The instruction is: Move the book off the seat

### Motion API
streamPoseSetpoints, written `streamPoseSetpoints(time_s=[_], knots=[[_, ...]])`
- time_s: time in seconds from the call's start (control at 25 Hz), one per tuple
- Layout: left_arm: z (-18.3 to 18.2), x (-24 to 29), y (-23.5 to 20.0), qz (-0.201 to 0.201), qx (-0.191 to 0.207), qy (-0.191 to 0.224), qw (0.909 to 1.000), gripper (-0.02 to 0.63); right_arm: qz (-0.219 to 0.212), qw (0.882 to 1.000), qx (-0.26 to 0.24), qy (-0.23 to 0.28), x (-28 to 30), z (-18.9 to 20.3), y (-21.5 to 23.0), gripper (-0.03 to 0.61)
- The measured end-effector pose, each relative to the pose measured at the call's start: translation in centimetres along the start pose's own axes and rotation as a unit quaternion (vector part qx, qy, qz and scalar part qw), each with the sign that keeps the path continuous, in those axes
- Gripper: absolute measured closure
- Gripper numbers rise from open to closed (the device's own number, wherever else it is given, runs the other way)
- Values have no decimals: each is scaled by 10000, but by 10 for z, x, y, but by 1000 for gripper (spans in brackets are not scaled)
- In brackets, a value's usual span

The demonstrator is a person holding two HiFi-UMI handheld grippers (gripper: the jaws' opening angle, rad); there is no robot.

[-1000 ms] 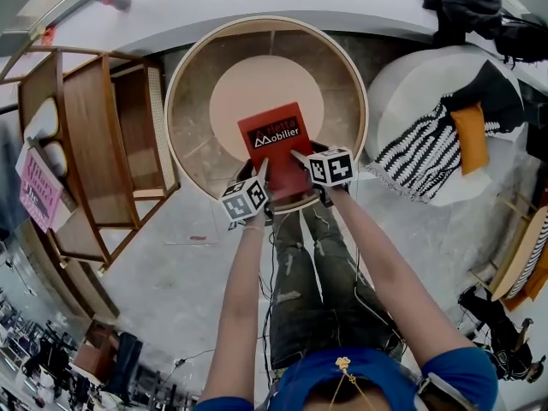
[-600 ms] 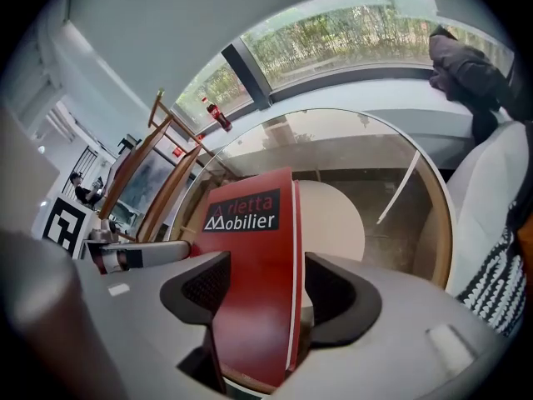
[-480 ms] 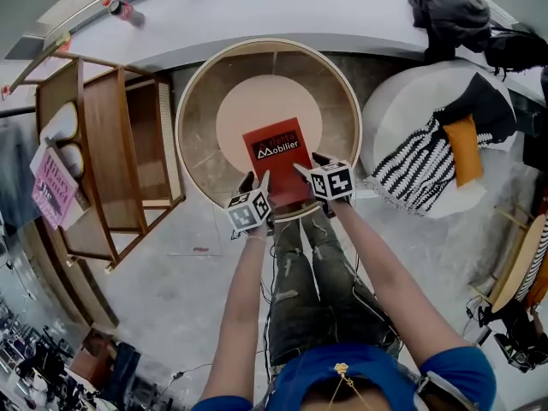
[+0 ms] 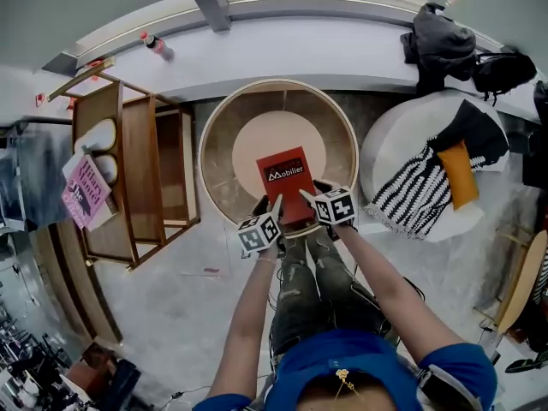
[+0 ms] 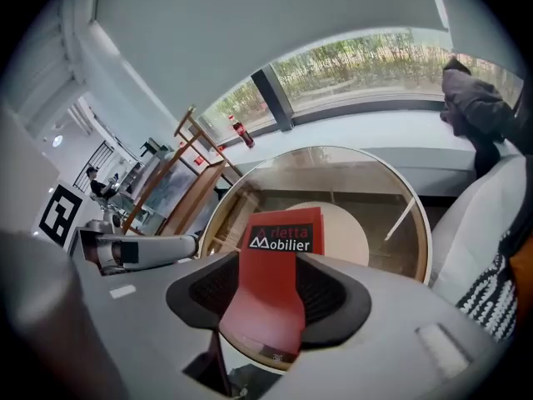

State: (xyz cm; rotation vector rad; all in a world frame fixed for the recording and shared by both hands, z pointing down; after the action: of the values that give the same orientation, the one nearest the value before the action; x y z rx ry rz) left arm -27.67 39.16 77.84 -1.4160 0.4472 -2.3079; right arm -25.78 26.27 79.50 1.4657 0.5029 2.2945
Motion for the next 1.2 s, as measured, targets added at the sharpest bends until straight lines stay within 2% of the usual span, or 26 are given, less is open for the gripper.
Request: streamPoseSetpoints(time_s=[0.24,0.4,0.6,0.68,0.8,0.88,1.0,1.2], knots=[[-21,-39,35,418,-284,361,9981,483,-253,9988,-382,188,-37,-19,-33,420],[-29,-59,51,542,-341,528,9965,520,-268,9963,-780,227,-56,-27,-48,475],[-32,-84,66,611,-276,673,9955,583,-258,9950,-906,342,-82,-34,-62,579],[-37,-97,72,643,-236,802,9944,612,-278,9936,-1010,411,-93,-39,-70,580],[-47,-119,86,742,-192,1083,9912,612,-372,9902,-1193,622,-114,-50,-85,581],[-55,-135,97,832,-42,1286,9882,612,-415,9867,-1379,758,-129,-56,-97,581],[-68,-162,116,921,391,1602,9820,612,-509,9787,-1729,986,-150,-66,-120,583],[-86,-204,149,1268,853,2156,9645,612,-793,9622,-2125,1506,-186,-81,-156,581]])
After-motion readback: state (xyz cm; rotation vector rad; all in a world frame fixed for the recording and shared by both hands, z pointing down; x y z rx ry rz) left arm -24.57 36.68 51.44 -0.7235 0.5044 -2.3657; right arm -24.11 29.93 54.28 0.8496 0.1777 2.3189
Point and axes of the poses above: the fingertips, and each gripper's own axes: x forward along the fingers, y to its right, z out of its underside, the point moved 2 cm from there along -x, backward along the fingers, and after that the axes turned 3 degrees about -z, right-handed, at the moved point
